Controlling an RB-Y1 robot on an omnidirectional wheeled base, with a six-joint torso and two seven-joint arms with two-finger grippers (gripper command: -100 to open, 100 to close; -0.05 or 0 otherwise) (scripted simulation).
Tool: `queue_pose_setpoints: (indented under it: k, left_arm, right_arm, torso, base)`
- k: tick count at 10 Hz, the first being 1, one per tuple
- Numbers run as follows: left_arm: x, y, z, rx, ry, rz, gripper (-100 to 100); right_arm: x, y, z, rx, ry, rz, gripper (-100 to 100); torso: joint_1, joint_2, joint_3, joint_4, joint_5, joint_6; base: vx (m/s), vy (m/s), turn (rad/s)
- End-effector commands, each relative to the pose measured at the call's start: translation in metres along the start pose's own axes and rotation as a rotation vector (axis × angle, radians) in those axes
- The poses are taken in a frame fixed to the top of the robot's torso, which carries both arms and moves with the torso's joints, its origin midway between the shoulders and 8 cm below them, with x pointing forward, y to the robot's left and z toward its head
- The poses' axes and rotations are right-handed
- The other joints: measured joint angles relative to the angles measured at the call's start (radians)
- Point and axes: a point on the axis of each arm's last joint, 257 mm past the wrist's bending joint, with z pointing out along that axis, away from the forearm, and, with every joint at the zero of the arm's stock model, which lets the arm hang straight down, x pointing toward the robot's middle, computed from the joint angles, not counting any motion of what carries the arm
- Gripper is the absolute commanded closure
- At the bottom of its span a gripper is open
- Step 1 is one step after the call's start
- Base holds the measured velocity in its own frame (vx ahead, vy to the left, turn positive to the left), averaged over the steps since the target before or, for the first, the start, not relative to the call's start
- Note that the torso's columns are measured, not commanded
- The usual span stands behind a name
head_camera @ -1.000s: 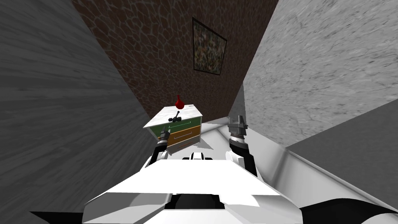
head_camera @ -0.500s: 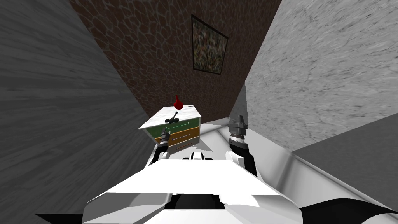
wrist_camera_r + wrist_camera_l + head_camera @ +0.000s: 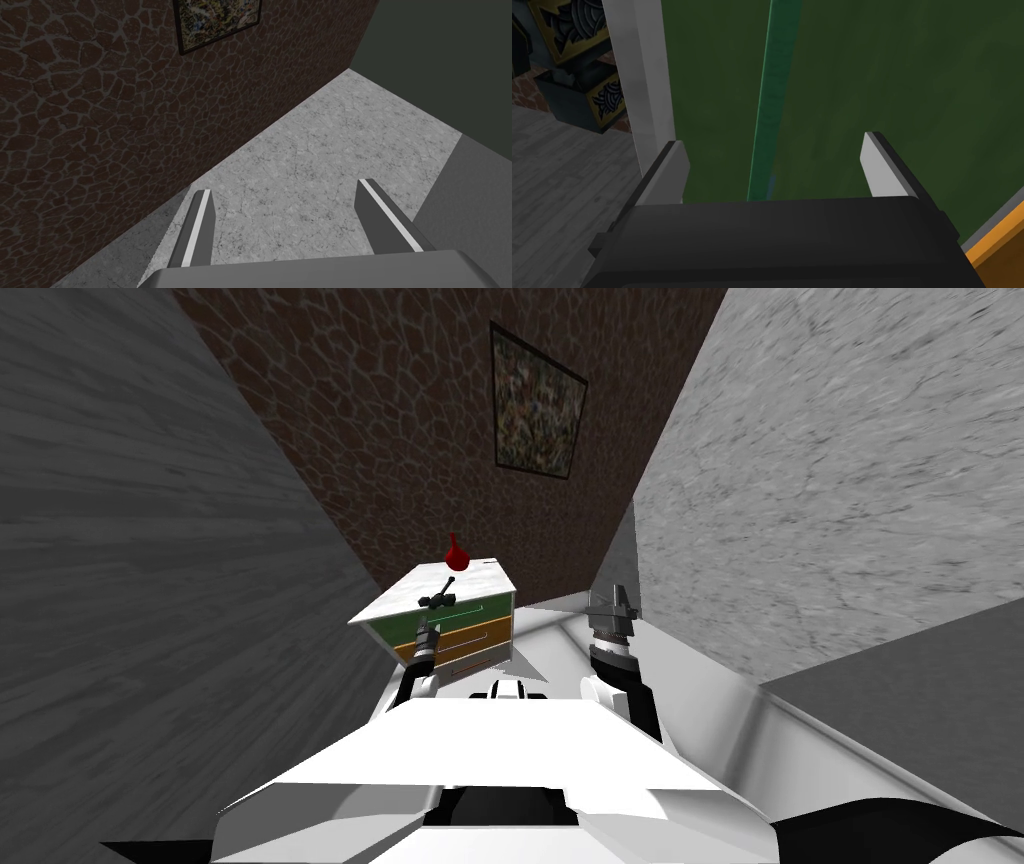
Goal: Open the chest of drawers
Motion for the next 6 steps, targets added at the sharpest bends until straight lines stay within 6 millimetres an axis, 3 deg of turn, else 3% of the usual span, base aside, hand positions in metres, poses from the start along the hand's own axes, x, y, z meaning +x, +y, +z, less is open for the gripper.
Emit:
queue_pose_setpoints:
  k: [1, 3, 6]
  left_arm:
    - [-0.0001, 0.0059, -0.0084, -0.003, -0.002, -0.002, 100]
    - [0.0021, -0.0027, 0.0, 0.005, 0.005, 0.001, 100]
    - [0.0028, -0.0022, 0.0002, -0.007, 0.008, 0.001, 100]
  right_arm:
    - [0.0, 0.0, 0.0, 0.0, 0.0, 0.0, 0]
    - [0.0001, 0.0, 0.0001, 0.0, 0.0, 0.0, 0]
    - [0.0001, 0.0, 0.0001, 0.0, 0.0, 0.001, 0]
  torso:
    - [-0.002, 0.002, 0.001, 0.0, 0.0, 0.0]
    - [0.0, 0.0, 0.001, -0.004, 0.004, 0.002]
    - [-0.002, 0.002, 0.002, -0.001, 0.001, 0.001]
  base:
    - [-0.04, -0.005, -0.005]
    - [-0.069, -0.025, 0.019]
    - [-0.181, -0.08, 0.023]
